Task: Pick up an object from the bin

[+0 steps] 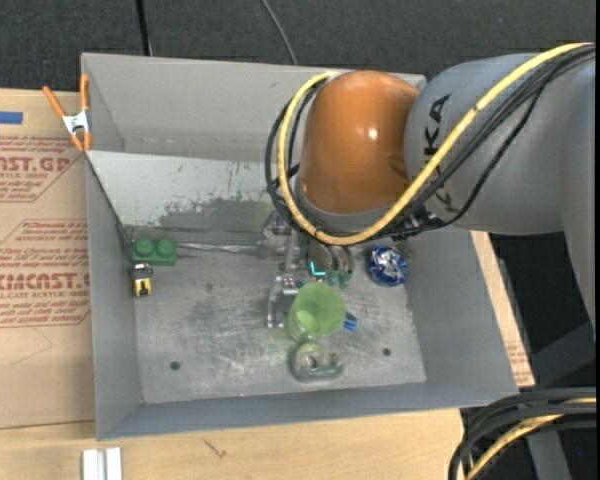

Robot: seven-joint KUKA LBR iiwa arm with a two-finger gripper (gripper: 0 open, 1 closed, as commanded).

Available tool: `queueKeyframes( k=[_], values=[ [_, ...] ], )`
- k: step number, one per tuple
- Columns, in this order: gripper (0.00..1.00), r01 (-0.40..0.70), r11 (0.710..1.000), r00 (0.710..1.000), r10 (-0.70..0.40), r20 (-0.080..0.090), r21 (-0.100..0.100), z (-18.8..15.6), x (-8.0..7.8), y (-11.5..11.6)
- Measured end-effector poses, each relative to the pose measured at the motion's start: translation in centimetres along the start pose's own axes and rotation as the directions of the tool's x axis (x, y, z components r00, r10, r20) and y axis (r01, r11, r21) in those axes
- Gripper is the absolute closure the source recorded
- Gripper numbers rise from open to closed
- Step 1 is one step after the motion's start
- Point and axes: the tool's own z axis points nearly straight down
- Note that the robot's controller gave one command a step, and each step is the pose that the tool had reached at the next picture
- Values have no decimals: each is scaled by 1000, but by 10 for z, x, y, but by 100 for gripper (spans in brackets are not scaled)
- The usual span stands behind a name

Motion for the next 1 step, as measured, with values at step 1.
queueKeyframes(
  k=[1],
  values=[
    [0, 32, 999, 999, -32, 9, -1, 129, 29, -19]
  ],
)
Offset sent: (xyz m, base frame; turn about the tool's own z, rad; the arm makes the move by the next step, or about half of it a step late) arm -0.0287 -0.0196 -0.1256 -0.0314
